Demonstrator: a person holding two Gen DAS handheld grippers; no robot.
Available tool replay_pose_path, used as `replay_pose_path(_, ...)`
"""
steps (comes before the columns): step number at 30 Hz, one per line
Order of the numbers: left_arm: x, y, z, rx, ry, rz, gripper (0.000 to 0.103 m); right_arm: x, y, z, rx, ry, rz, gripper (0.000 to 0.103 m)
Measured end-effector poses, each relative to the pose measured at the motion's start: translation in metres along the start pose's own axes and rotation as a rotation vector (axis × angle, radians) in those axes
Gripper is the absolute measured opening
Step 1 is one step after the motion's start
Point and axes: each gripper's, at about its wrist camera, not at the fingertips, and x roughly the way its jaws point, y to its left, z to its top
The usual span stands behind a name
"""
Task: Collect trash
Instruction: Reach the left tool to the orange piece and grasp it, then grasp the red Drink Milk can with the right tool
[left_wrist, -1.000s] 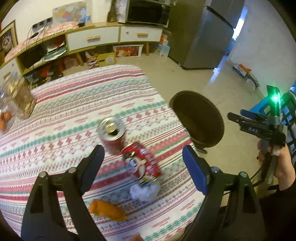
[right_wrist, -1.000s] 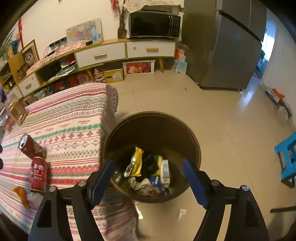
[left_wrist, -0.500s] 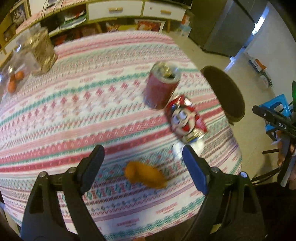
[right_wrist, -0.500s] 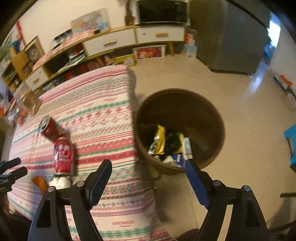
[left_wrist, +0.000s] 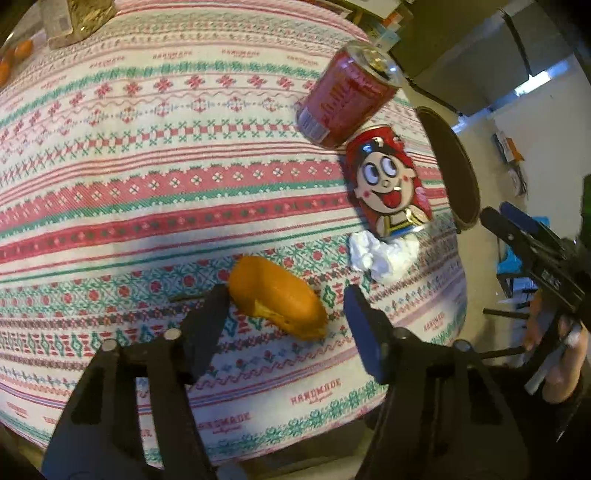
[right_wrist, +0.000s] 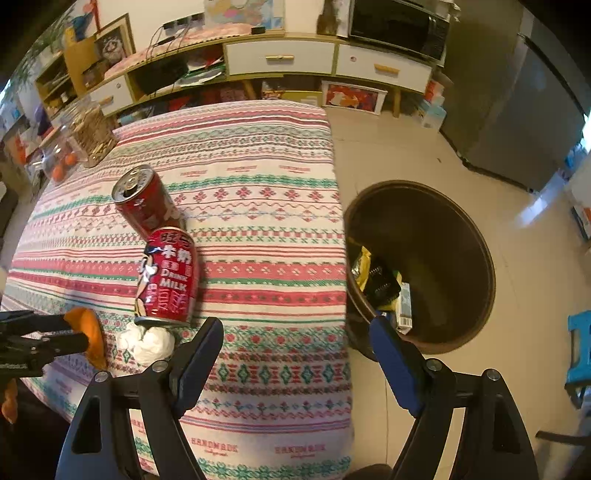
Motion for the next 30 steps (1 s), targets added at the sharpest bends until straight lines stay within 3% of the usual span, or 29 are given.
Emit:
replay_pose_path(4,0.008,-0.006,0.003,0.003,-0.011,0.066,0.056,0.003,0.006,0.003,0.004,0.003,0.007,0.083)
replay_pose_path(8,0.013,-0.02,0.005,0.076,-0.032,0.129,0.034,0.006,0.01,0.005,0.008,0.008,0.019,0.083)
replay_pose_path(12,0.016,-0.025,0.009,0.114,-0.035,0.144,0.024,0.011,0.016,0.007,0.011,0.019,0.032,0.083)
replay_pose_path(21,-0.013,-0.025,0.018,0.141,-0.138,0.186,0.023,0.023,0.038,0.019,0.04,0.047,0.139,0.083)
replay_pose_path(30,-0.023,-0.005,0.019,0.129,-0.141,0.188,0.023,0.048,0.072,0.026,0.008,0.096,0.183,0.083)
